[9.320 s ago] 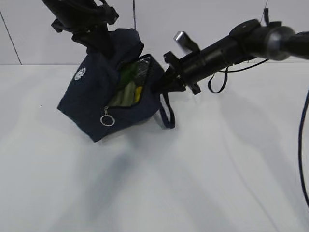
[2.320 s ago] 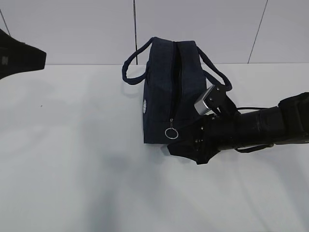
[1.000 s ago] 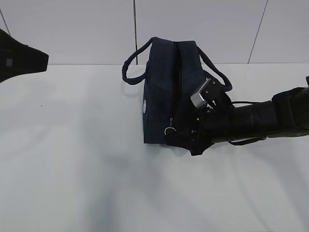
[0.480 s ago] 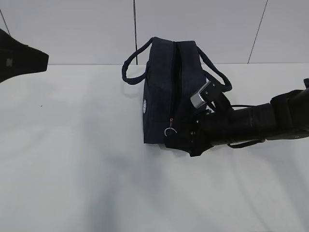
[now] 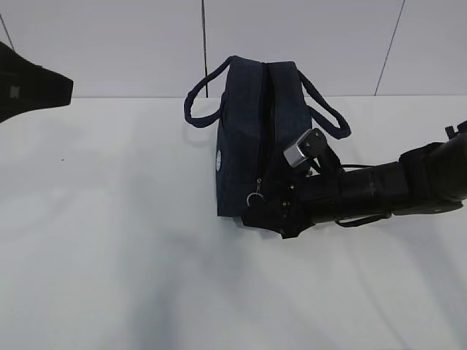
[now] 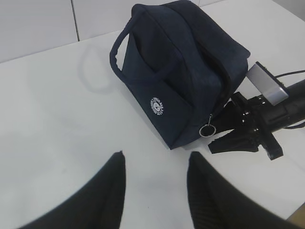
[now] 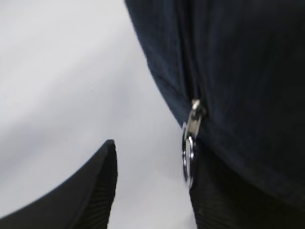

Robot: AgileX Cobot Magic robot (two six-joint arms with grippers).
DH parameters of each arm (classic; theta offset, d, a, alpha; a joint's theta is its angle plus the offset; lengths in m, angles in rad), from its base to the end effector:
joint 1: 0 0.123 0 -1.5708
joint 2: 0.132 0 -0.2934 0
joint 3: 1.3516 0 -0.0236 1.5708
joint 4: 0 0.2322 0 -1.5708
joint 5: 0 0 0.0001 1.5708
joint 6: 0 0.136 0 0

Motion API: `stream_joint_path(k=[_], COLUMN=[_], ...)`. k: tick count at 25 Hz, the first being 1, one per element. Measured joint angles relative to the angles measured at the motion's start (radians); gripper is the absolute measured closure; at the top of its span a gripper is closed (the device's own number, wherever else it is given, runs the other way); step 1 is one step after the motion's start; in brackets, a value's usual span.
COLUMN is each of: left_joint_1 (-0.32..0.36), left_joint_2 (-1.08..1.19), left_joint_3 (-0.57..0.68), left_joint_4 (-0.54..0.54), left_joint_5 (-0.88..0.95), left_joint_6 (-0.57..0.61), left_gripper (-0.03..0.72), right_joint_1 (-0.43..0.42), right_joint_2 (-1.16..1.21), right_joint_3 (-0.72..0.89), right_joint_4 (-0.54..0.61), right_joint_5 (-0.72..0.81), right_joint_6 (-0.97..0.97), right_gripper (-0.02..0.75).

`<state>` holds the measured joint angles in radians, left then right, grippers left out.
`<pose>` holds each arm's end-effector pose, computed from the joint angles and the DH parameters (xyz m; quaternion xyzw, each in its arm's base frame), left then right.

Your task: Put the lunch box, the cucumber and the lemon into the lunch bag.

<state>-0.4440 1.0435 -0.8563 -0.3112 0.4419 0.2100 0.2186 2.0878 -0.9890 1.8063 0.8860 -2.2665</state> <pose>0.2065 -0.1180 0.3266 0.1916 0.8432 -0.1825 0.4680 0.3555 0.1840 0.1126 -0.3884 0.7545 0.3561 0.3912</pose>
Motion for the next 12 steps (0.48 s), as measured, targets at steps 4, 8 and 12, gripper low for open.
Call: stream_joint_path(k=[4,8,12], left_joint_1=[0.000,0.000,0.000], left_joint_2=[0.000,0.000,0.000], left_joint_3=[0.000,0.000,0.000], left_joint_4=[0.000,0.000,0.000], left_joint_5=[-0.001,-0.002,-0.002], left_joint_6=[0.000,0.000,0.000], left_gripper=[0.380,0.380,0.380], right_joint_1=[0.000,0.000,0.000], right_joint_2=[0.000,0.001,0.001], right_joint_3=[-0.014,-0.013,-0.013], right_joint_4=[0.000,0.000,0.000], right_joint_5=[0.000,0.000,-0.023], right_joint_6=[0.000,0.002,0.002], right_gripper=[0.475,0.535,0.556])
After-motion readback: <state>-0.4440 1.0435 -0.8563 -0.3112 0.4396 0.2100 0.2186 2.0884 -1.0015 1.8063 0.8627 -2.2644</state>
